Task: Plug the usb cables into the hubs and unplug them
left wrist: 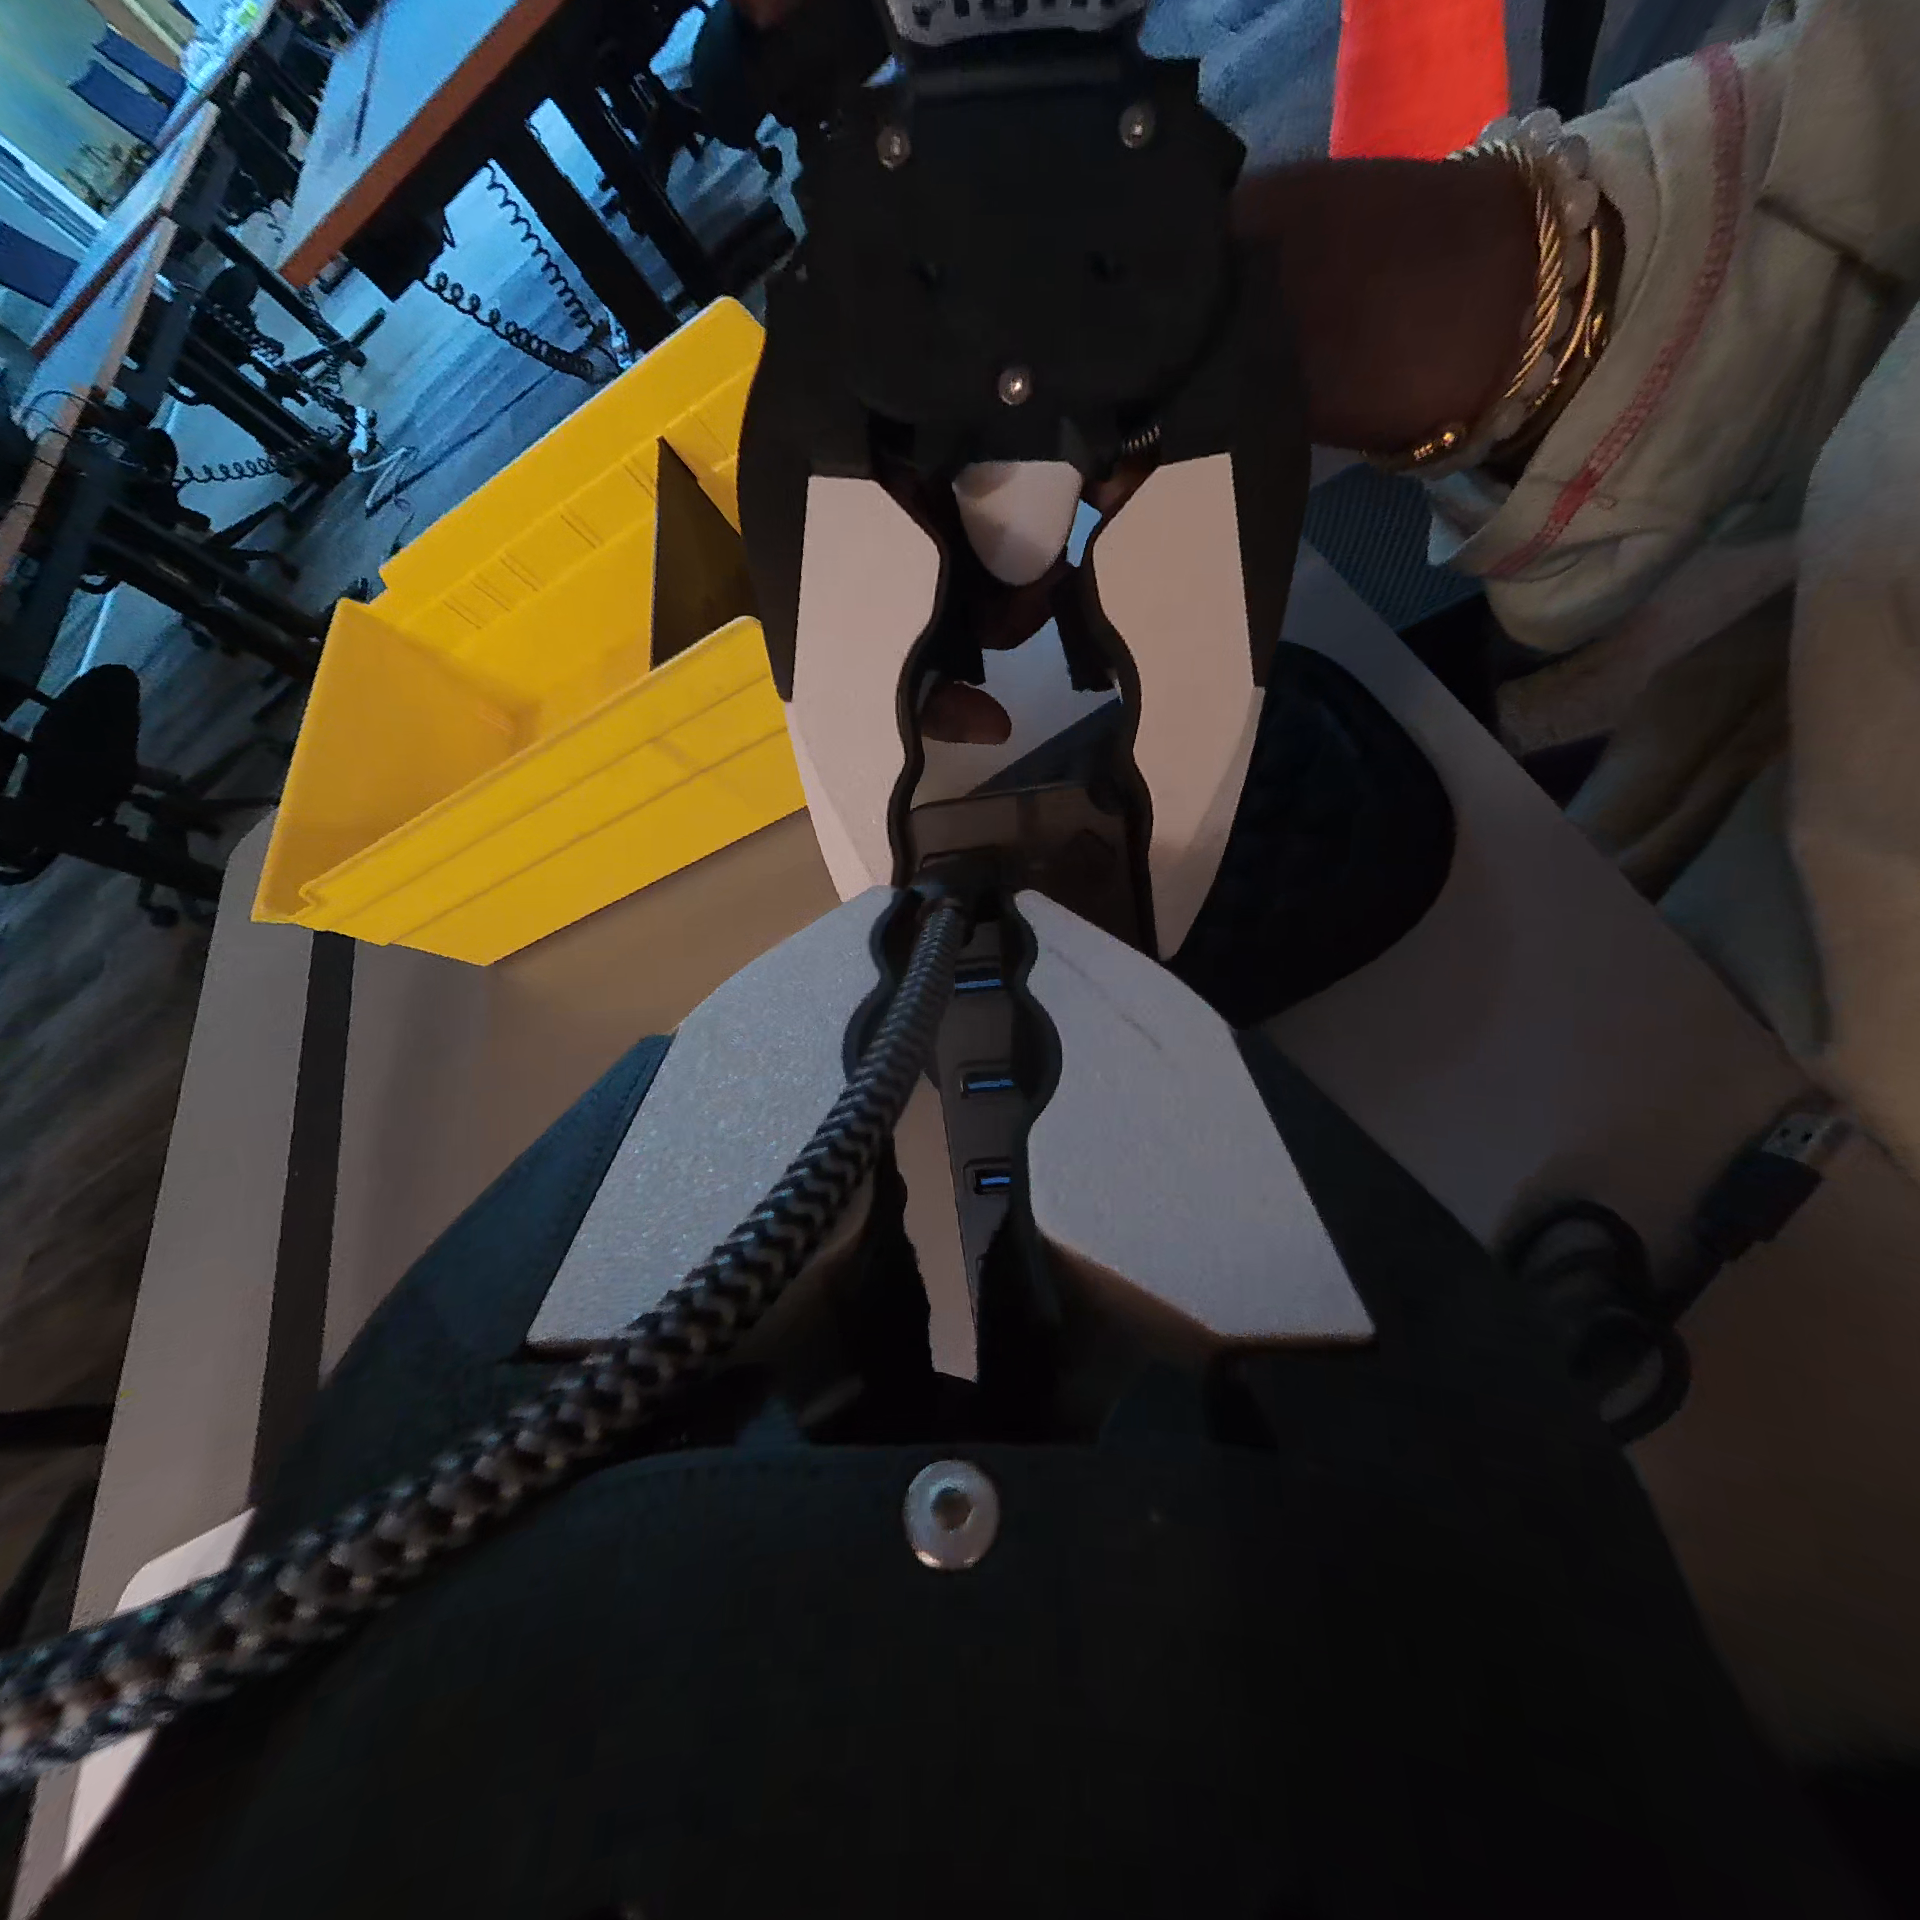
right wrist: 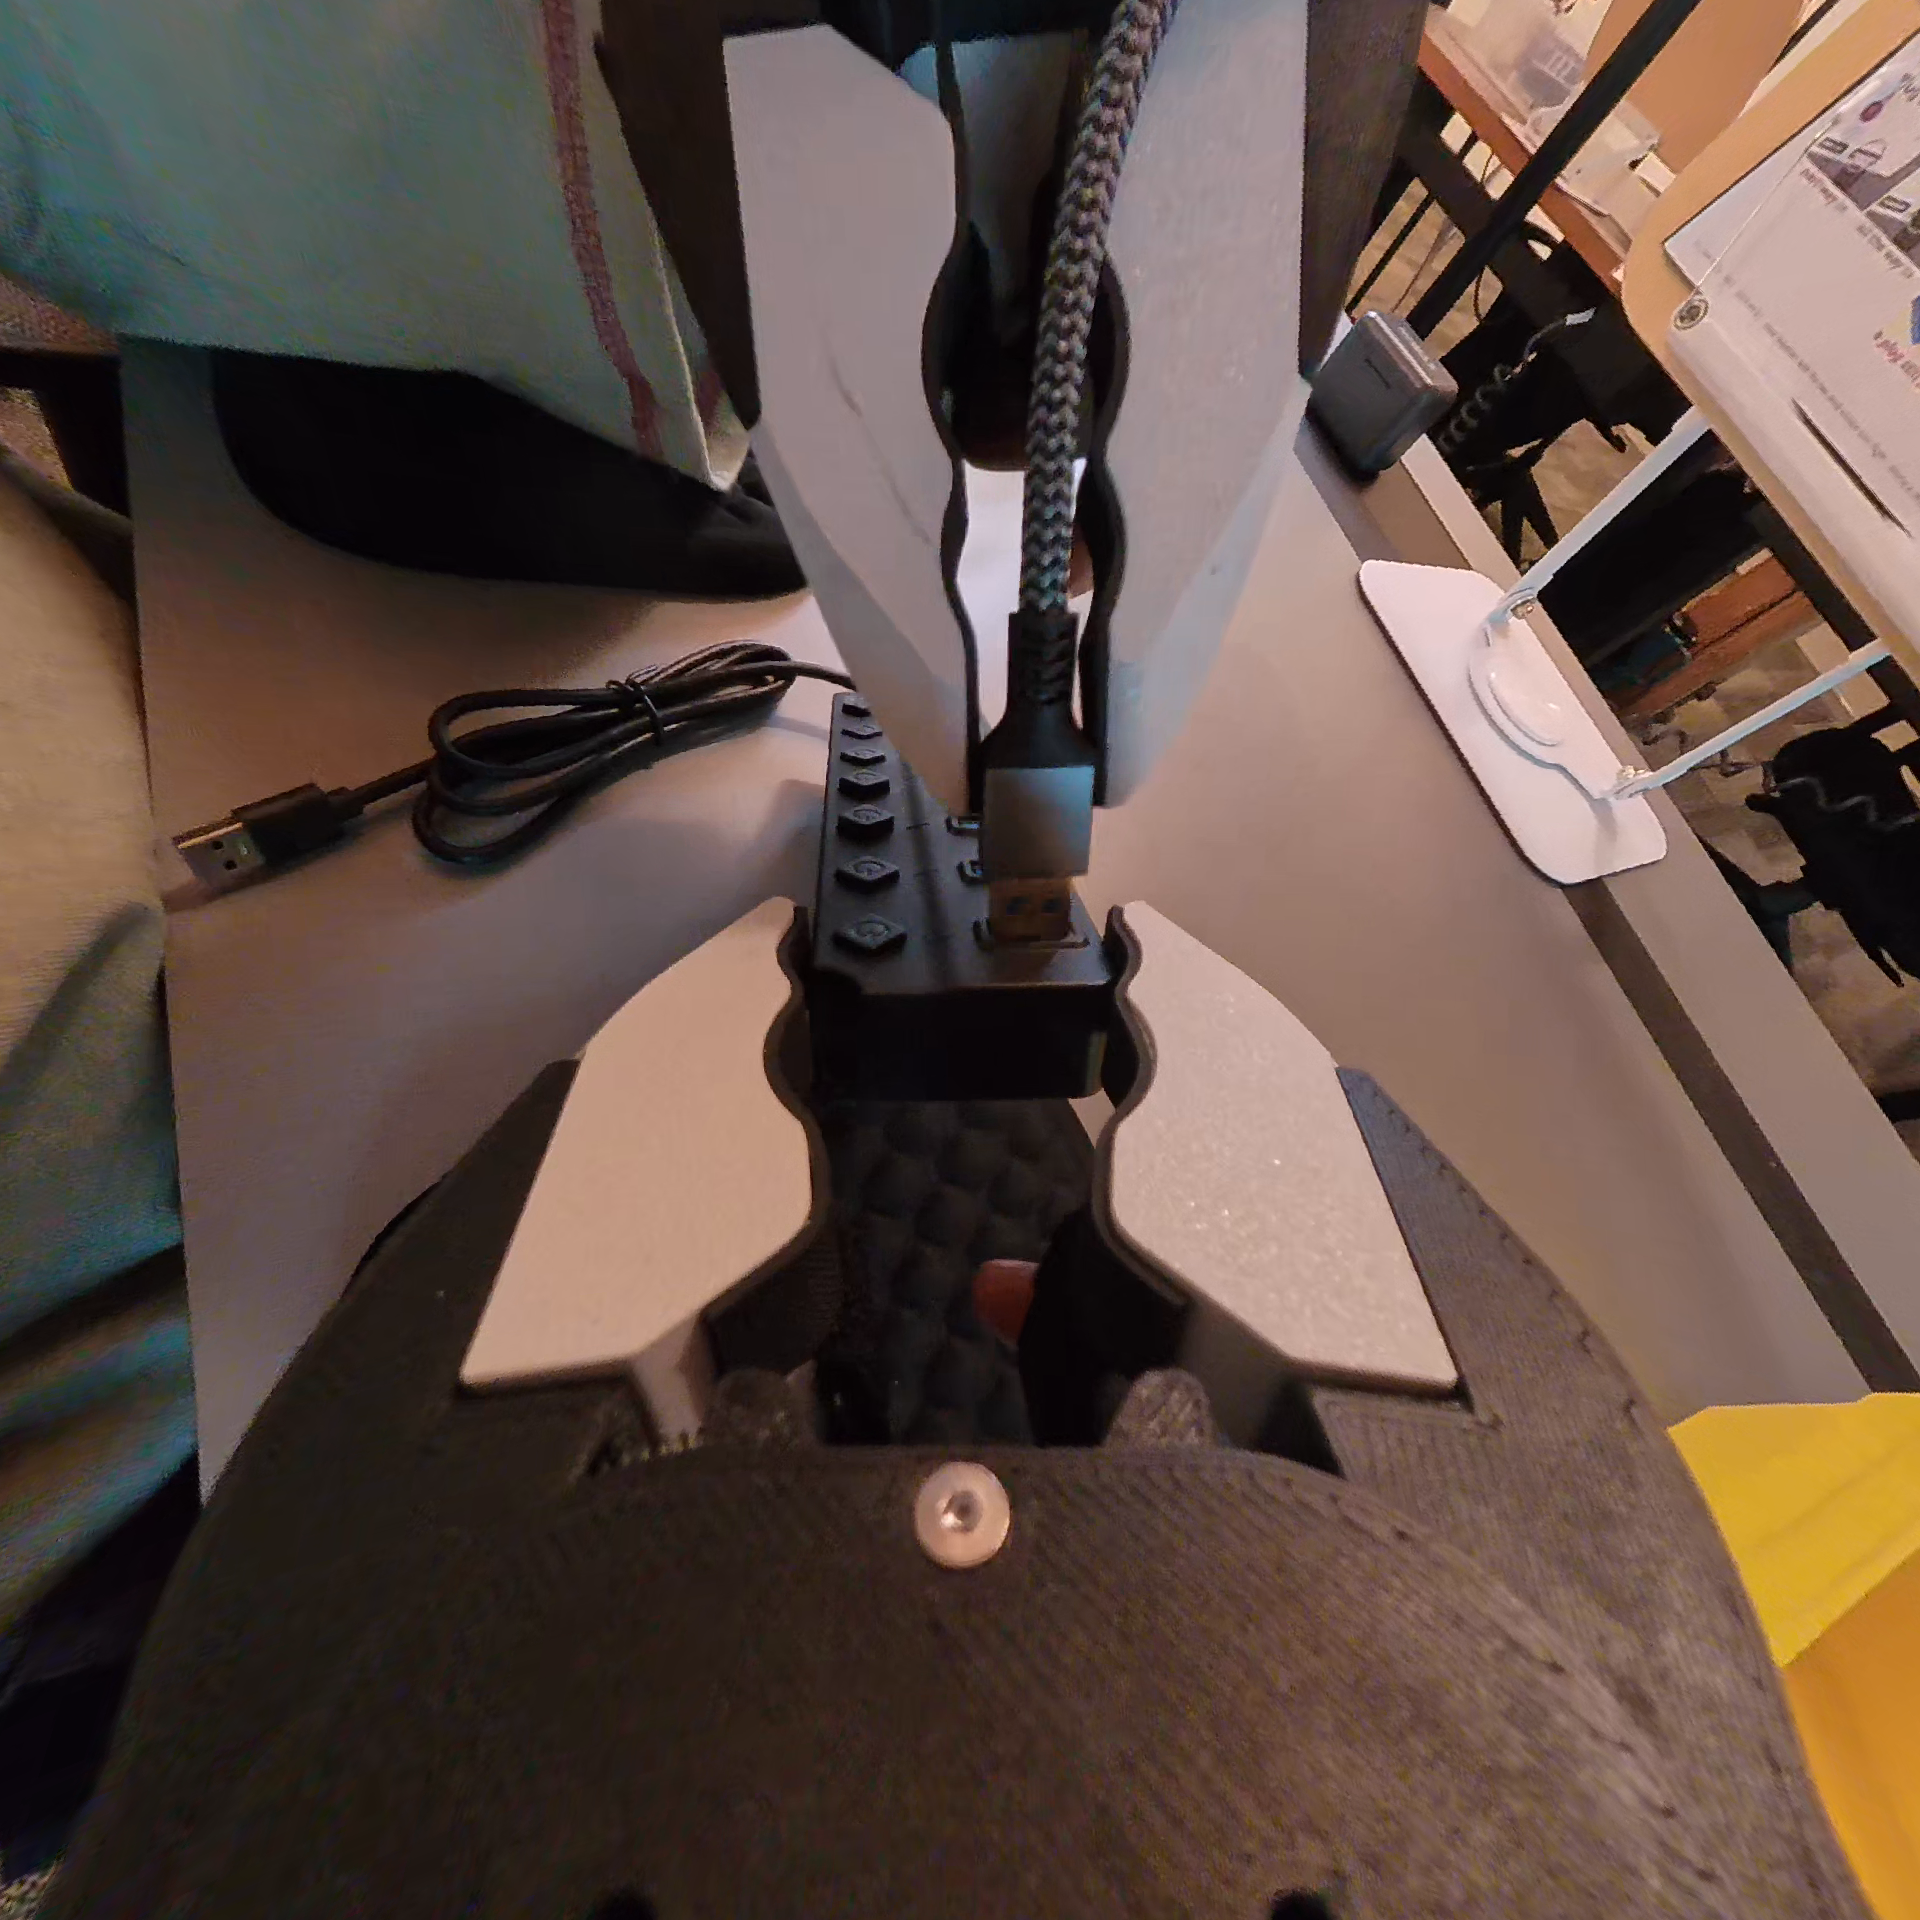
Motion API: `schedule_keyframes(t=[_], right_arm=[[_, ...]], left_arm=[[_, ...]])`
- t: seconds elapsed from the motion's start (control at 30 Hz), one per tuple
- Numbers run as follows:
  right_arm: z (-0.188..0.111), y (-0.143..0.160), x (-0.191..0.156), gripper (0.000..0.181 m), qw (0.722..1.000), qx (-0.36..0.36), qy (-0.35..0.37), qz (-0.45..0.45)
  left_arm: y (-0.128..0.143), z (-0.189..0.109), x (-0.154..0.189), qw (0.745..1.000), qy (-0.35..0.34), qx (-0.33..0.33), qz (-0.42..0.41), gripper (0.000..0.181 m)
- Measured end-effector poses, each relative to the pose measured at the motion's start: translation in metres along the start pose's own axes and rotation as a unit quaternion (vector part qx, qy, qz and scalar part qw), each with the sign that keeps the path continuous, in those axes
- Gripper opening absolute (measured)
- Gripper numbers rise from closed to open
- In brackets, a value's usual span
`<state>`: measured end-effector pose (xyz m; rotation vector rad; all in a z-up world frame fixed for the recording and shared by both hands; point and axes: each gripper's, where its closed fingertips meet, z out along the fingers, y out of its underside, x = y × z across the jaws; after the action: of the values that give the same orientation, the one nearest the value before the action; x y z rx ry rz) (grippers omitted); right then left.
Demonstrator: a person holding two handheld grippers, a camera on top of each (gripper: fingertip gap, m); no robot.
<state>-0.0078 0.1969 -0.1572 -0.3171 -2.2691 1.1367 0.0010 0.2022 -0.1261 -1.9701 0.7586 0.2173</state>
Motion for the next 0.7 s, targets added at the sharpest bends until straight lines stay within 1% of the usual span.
schedule_keyframes(t=[0.2, 0.33, 0.43, 0.53, 0.63, 0.7], right_arm=[[0.001, 0.003, 0.000, 0.054, 1.000, -0.005, 0.002, -0.002], [0.004, 0.004, 0.001, 0.054, 1.000, 0.020, -0.007, 0.016], [0.007, 0.014, 0.001, 0.053, 0.999, 0.019, -0.014, 0.027], [0.008, 0.022, 0.002, 0.052, 0.999, 0.018, -0.022, 0.040], [0.017, 0.038, -0.004, 0.053, 0.998, -0.011, -0.042, 0.040], [0.022, 0.046, -0.010, 0.053, 0.997, -0.024, -0.062, 0.043]], left_arm=[[0.002, 0.005, 0.000, 1.000, 0.005, -0.003, -0.028, 0.016], [0.006, 0.009, 0.000, 0.999, 0.020, -0.013, -0.042, 0.016], [0.013, 0.018, -0.001, 0.998, 0.037, -0.047, -0.035, 0.016], [0.018, 0.029, -0.002, 0.996, 0.060, -0.057, -0.046, 0.017], [0.030, 0.043, 0.003, 0.992, 0.078, -0.085, -0.041, 0.017], [0.038, 0.050, 0.009, 0.991, 0.092, -0.084, -0.051, 0.017]])
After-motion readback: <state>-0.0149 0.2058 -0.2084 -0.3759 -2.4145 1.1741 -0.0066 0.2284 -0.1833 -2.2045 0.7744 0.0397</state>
